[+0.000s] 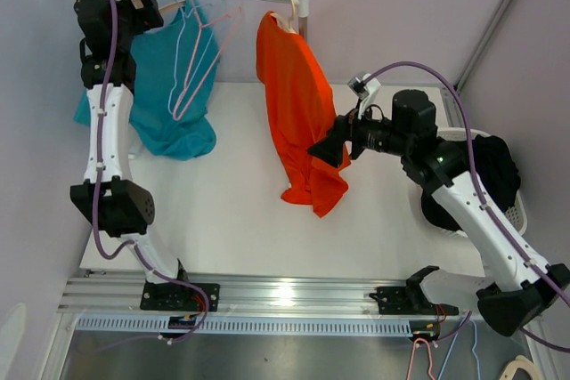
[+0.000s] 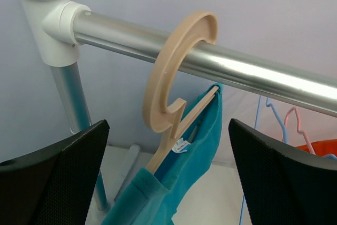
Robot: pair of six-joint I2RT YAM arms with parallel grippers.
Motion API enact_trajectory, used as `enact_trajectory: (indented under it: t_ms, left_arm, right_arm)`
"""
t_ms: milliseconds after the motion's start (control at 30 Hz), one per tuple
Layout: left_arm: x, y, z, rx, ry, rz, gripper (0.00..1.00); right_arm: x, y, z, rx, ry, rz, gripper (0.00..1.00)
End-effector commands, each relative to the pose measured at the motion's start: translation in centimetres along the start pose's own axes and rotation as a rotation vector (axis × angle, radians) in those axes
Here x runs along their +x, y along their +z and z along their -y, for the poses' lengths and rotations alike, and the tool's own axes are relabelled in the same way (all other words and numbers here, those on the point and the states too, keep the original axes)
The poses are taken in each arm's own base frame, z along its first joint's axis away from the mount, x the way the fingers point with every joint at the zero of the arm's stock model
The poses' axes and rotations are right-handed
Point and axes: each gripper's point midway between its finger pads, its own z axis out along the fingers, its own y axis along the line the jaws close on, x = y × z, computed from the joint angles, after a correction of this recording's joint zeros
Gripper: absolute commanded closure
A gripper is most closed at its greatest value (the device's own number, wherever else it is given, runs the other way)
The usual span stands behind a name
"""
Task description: Remove the t-shirt from the hanger
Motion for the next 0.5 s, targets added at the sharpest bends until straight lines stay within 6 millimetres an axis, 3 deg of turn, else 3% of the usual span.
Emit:
enact_trajectory:
  t_ms: [0, 233, 267, 333, 400, 467]
  left_arm:
    - [-2.5, 0.8, -0.9, -0.034, 0.024, 0.089, 0.01]
    - [-1.8, 3.2, -1.4, -0.048, 0.040, 0.079, 0.00]
    - [-2.5, 3.3, -1.3, -0.046, 0.031, 0.097, 0.02]
    - [-1.6, 4.1, -1.3, -0.045, 0.025, 0.085, 0.07]
    - [-2.1, 4.3, -1.3, -0.045, 0.023, 0.099, 0.33]
    - [-1.6, 4.8, -1.4, -0.045, 0.020, 0.096, 0.49]
  right_arm:
    - [-1.7, 0.5, -0.7, -0.068, -0.007, 0.025, 0.09]
    - [-1.8, 1.3, 0.3, -0.078, 0.008, 0.028, 0.09]
    - [-1.7, 1.4, 0.7, -0.076, 0.014, 0.023, 0.11]
    - [-1.8, 1.5, 0.7, -0.085, 0.019, 0.021, 0.11]
    - [-1.8, 1.7, 1.0, -0.086, 0.025, 0.019, 0.12]
    - [-1.8, 1.7, 1.0, -0.090, 0.028, 0.021, 0.12]
